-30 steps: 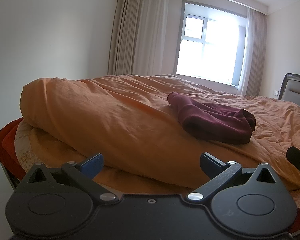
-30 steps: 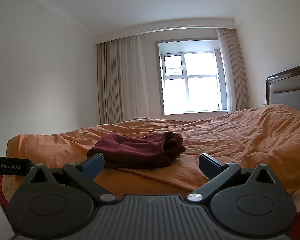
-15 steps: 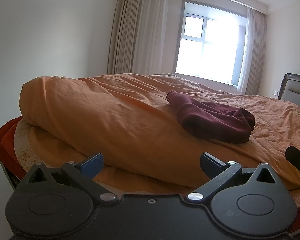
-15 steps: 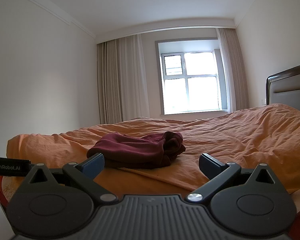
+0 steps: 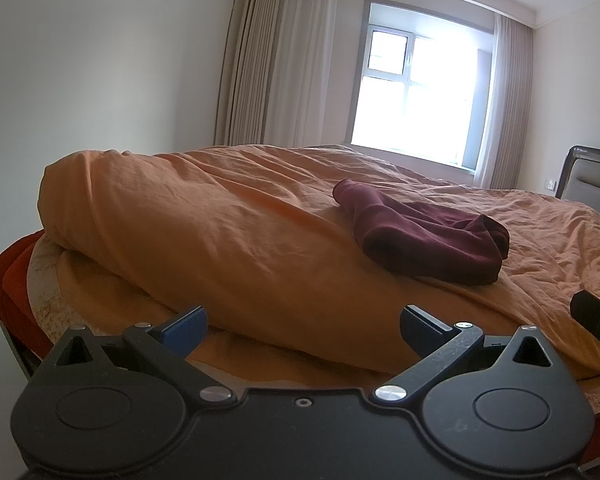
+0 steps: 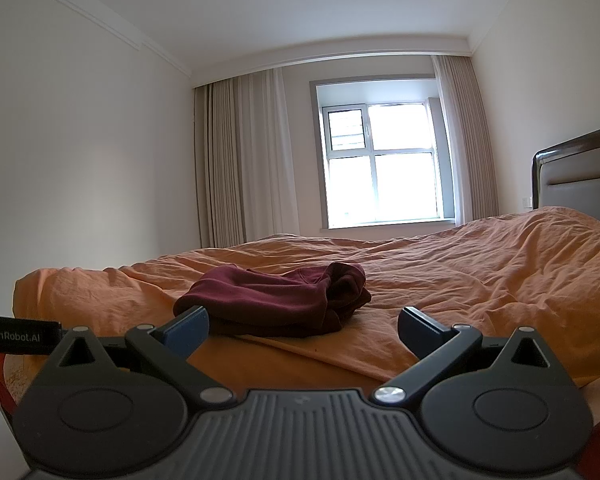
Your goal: Fold small clothes
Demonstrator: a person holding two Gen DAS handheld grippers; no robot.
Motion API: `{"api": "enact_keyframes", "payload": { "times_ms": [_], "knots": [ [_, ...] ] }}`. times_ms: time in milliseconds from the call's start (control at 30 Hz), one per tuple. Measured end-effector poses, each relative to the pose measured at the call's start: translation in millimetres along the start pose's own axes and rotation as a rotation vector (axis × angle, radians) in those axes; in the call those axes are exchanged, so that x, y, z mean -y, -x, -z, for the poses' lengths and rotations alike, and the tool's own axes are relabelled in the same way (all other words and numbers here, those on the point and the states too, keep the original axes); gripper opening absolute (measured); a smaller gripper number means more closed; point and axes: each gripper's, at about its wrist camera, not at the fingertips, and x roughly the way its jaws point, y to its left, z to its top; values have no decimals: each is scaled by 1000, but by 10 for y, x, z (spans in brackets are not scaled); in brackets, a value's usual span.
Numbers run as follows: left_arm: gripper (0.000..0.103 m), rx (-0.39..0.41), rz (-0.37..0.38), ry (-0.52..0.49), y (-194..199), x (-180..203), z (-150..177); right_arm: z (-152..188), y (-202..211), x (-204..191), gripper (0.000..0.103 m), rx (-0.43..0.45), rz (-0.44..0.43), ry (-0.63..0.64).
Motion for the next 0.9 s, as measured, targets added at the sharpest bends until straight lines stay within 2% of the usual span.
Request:
{"api": "enact_keyframes", "payload": {
  "times_ms": [900],
  "knots": [
    [102, -6, 0, 0, 2, 5, 12, 15, 3, -3, 103, -1, -1, 1]
  ]
}}
